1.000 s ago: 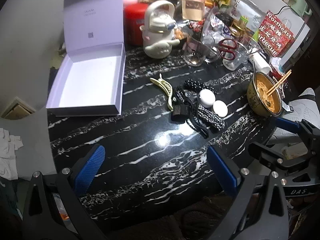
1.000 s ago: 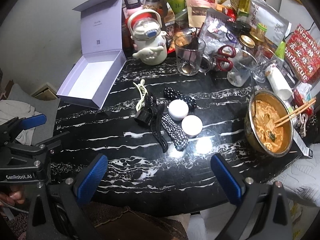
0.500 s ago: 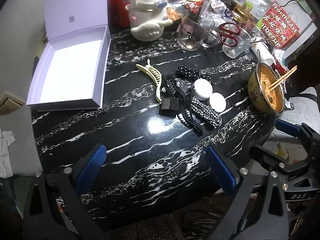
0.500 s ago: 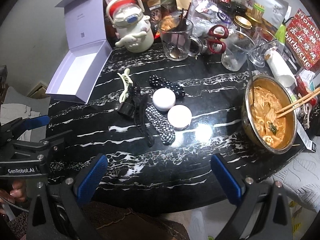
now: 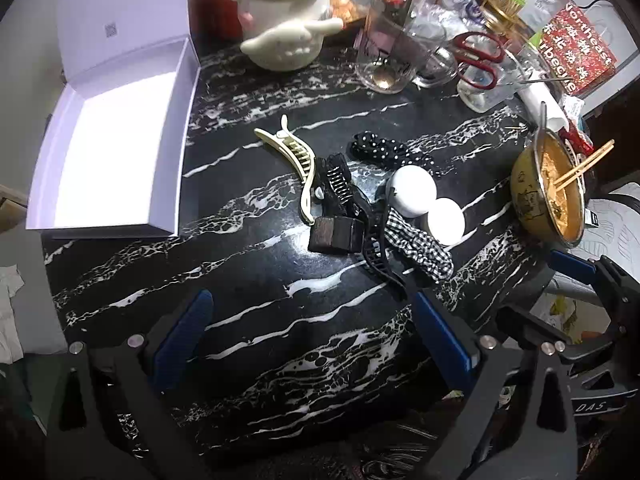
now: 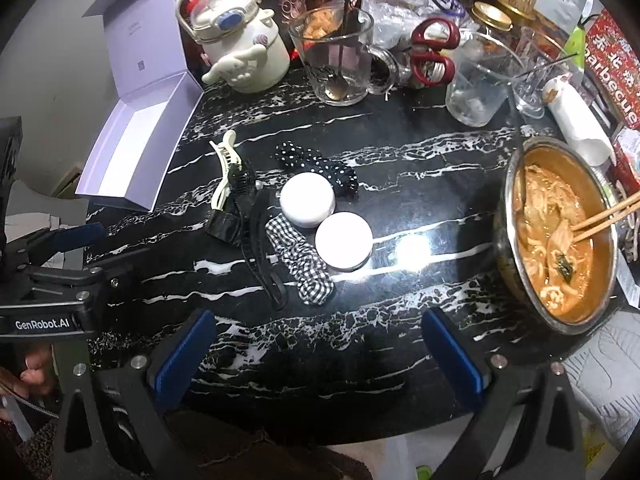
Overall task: Organize objects
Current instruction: 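Grasp the pink round compact with the right tool while the left tool grasps a black hair clip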
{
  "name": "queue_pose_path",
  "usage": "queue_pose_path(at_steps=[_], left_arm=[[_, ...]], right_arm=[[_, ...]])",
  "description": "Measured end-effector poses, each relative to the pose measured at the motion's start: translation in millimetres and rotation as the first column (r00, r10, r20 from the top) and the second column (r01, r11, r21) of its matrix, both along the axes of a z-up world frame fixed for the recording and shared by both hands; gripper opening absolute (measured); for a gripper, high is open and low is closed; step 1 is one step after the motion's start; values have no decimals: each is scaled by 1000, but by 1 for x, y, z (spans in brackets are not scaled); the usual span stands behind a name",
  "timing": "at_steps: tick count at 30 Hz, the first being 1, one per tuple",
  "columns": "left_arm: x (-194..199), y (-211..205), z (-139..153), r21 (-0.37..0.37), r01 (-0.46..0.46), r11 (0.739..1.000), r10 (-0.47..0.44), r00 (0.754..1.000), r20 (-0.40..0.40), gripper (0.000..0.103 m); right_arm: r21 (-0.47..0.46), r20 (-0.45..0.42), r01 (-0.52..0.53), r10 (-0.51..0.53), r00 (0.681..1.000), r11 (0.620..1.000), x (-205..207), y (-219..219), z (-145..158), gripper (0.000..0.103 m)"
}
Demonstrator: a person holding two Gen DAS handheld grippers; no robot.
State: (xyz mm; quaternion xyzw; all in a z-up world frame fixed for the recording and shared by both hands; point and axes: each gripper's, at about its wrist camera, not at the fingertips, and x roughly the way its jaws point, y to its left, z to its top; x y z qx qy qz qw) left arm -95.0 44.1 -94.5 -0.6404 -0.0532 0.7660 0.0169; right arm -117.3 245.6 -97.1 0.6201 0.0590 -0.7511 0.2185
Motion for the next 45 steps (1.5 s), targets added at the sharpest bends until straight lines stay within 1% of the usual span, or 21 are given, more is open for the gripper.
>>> queue_pose_path(at_steps=[5,7,8,9,11,13,14,16,17,19,21,24,27,30,32,33,35,38,41,43,45], left_arm=[[-11,2,-16,17,3,1000,-3,1000,25,101],[-16,3,-22,15,-1,1000,0,999,33,100],[-19,4,-26,12,0,1000,0,999,40,99],[-21,4,-29,5,-1,1000,1,999,49,98],[-24,5,-37,4,-3,1000,2,998,64,92],[-27,4,-46,22,-7,1000,5,997,76,87],[-29,4,-49,29,-9,1000,6,997,77,86],[-32,2,-57,45,-12,999,9,997,81,83],[-33,2,-60,52,-15,999,10,996,84,79],[-36,2,-65,78,-16,997,9,996,87,76],[-38,2,-68,105,-17,994,8,997,83,76],[-41,4,-72,108,-9,994,0,996,86,75],[-44,7,-77,96,12,995,-20,996,84,69],[-48,6,-83,115,2,993,-12,996,84,62],[-49,5,-87,156,1,988,-14,997,81,47],[-50,5,-88,171,2,985,-17,996,84,45],[-52,8,-92,165,9,986,-24,996,89,45],[-52,13,-94,162,17,987,-32,996,86,45],[-53,13,-98,160,19,987,-33,996,87,45],[-54,15,-102,148,30,988,-42,996,82,45],[-55,18,-103,139,44,989,-55,996,76,42]], right_arm=[[-21,27,13,-12,1000,1000,-13,3,-14,103],[-22,30,15,-14,999,1000,-16,3,-19,100],[-27,32,19,-18,999,999,-19,4,-22,97],[-33,38,22,-21,999,999,-21,4,-26,96],[-38,47,27,-25,999,999,-25,4,-33,96],[-41,48,34,-32,998,999,-29,4,-39,94],[-43,48,37,-35,998,998,-31,4,-42,93],[-47,41,38,-36,999,998,-34,3,-46,89],[-47,36,35,-33,999,998,-36,3,-48,86],[-39,23,33,-32,999,999,-40,3,-52,85],[-42,19,24,-23,1000,999,-45,2,-57,78],[-24,27,15,-14,1000,1000,-52,-2,-67,75],[-23,53,12,-10,999,1000,-59,-5,-77,75],[-21,75,18,-16,997,1000,-64,-5,-83,75],[-10,82,16,-15,996,1000,-66,-6,-88,75],[-12,90,15,-14,996,1000,-67,-6,-90,75],[-25,108,19,-16,994,999,-69,-6,-94,75],[-17,123,4,-1,992,1000,-69,-11,-99,75],[-1,101,-20,20,995,1000,-69,-18,-99,75],[4,99,-36,36,994,999,-68,-20,-99,72],[13,84,-48,46,995,999,-67,-22,-98,61]])
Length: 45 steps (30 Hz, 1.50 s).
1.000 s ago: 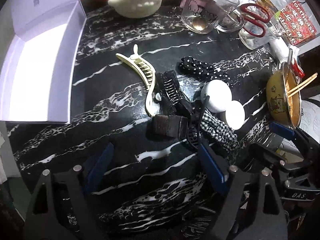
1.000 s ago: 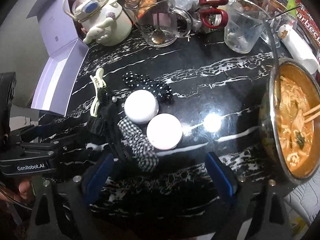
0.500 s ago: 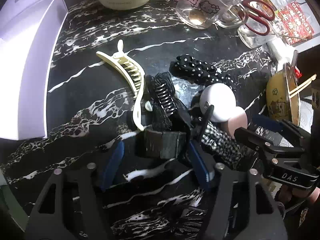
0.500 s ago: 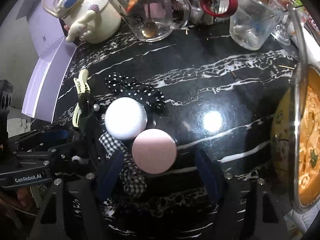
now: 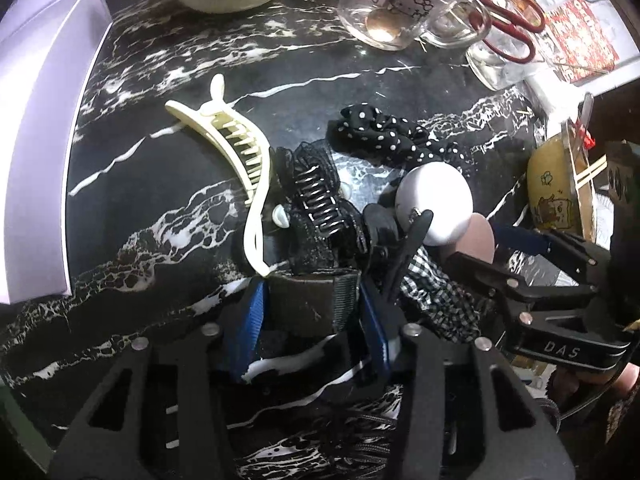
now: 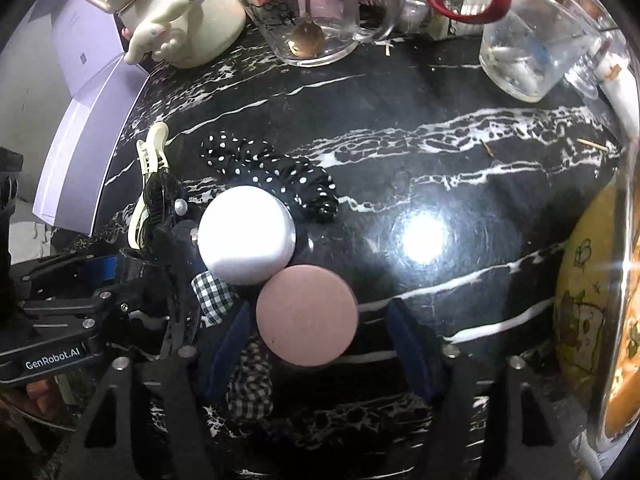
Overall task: Organize objects
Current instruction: 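Grasp the pink round compact with the right tool while the left tool grasps a black hair clip, then lift and carry the pink compact and black clip over the lavender box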
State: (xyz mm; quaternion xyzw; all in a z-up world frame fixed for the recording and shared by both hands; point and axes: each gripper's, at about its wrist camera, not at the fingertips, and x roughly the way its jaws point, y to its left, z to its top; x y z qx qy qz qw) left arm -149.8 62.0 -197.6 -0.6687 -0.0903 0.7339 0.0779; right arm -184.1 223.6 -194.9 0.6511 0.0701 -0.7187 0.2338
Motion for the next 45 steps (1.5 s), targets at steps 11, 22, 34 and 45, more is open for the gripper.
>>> queue_pose_path(at_steps=[11,22,34,45], left_arm=[[1,11,6,-12,11,1000,-12,1000,-5,40],[25,-3,42,-24,6,1000,-7,998,-55,40],[67,-34,82,-44,-72,996,66,989,-130,40],[103,-56,92,-53,-181,982,171,974,-146,40]], right_arm=[[-23,13,-22,22,1000,999,8,-2,7,53],[-22,-36,-38,37,999,999,16,-4,27,53],[-42,-93,-128,124,988,991,42,-9,66,53],[-33,-115,-270,265,957,962,70,-38,82,53]])
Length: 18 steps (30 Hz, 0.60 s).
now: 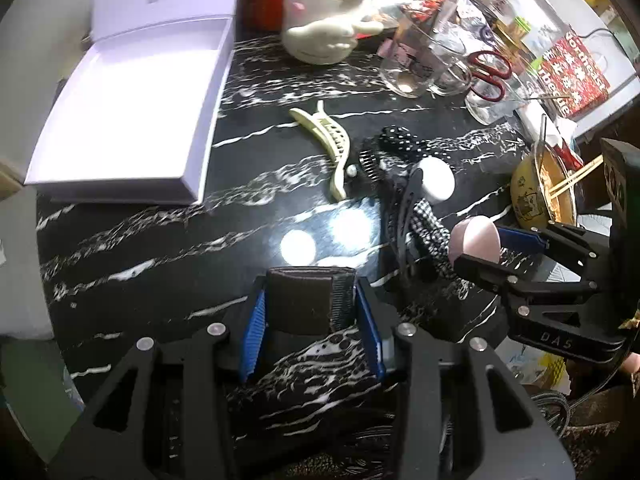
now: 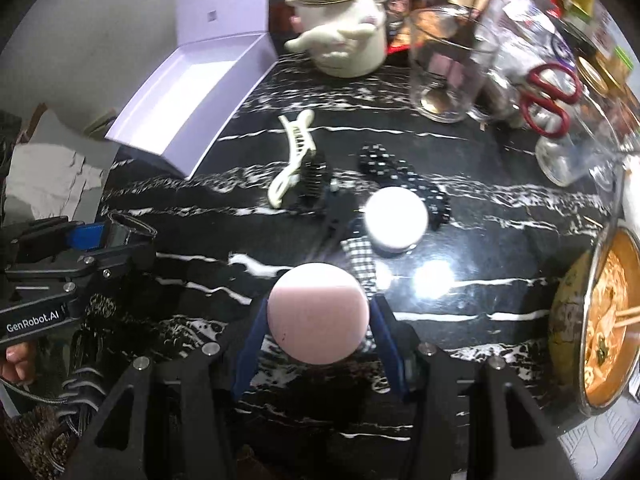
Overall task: Organize objects
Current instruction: 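Lift and carry the pink compact and black clip over the lavender box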
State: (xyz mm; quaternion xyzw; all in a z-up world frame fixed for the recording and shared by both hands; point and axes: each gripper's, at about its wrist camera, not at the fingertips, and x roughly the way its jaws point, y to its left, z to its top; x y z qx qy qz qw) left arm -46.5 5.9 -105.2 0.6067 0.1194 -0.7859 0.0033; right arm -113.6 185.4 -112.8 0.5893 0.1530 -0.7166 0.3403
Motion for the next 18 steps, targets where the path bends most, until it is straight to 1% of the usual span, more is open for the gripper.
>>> queue_pose_path(at_steps=[9,15,18], left_arm=[[38,-28,7,-17,-72,997,71,997,-14,40],[58,-47,12,-37,-100,994,99,995,-21,40],[67,-55,12,-34,-113,993,112,994,-19,40]], right_arm=[[-5,-15,-98,98,995,995,30,-33,3,53],[-20,-28,-156,156,987,988,54,-55,4,53],[-16,-39,-191,190,981,982,69,-66,5,53]])
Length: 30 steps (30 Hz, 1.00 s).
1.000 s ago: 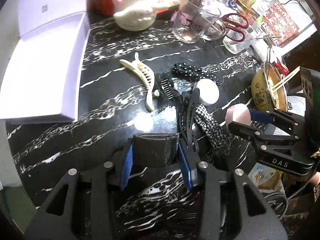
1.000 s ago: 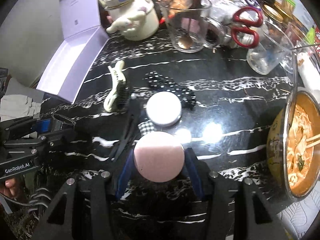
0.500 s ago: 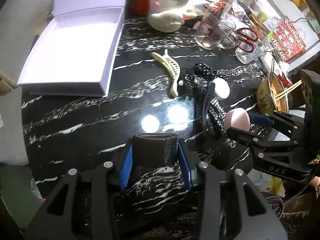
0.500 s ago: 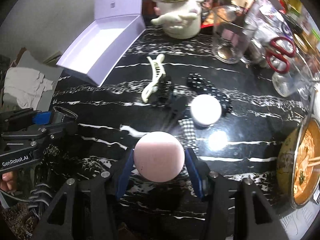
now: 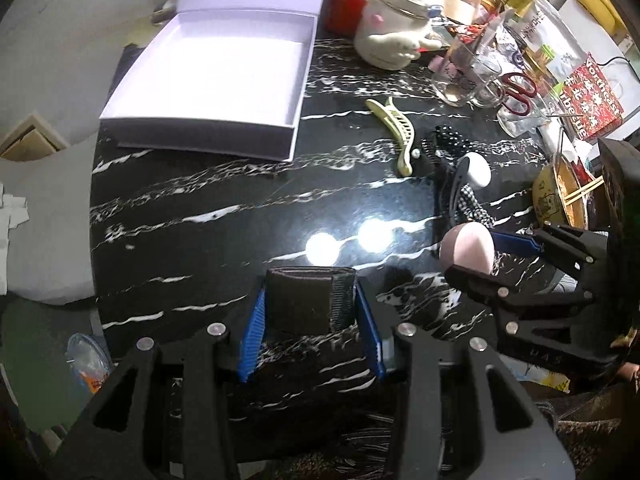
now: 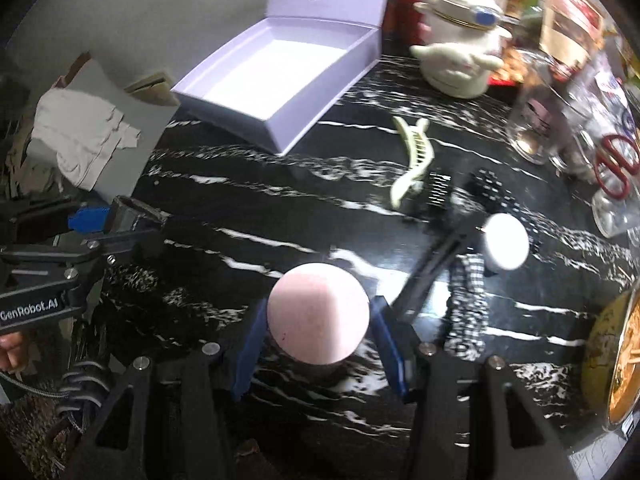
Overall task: Organize objects
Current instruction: 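Lift and carry the pink compact and black clip over the lavender box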
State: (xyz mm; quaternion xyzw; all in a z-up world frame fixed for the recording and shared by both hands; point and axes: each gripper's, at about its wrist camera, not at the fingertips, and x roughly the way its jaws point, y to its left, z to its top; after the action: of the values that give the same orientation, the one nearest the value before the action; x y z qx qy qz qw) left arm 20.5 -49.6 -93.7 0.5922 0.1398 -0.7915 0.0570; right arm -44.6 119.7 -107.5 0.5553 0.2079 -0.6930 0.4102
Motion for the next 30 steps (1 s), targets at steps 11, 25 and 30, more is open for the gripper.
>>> queue_pose_path(at_steps=[11,25,30], left_arm=[[15,-21,3,8,-43,999,43,999,5,40],[-10,-45,7,-30,-67,997,67,997,-25,40],[-25,-59,2,-43,-60,997,59,998,-22,40]], right_arm=[[15,-10,-125,125,992,992,31,-29,7,53],[-4,-22,-209,209,978,978,11,-68,14,53],[-21,-46,-216,215,976,976,-3,-87,17,53]])
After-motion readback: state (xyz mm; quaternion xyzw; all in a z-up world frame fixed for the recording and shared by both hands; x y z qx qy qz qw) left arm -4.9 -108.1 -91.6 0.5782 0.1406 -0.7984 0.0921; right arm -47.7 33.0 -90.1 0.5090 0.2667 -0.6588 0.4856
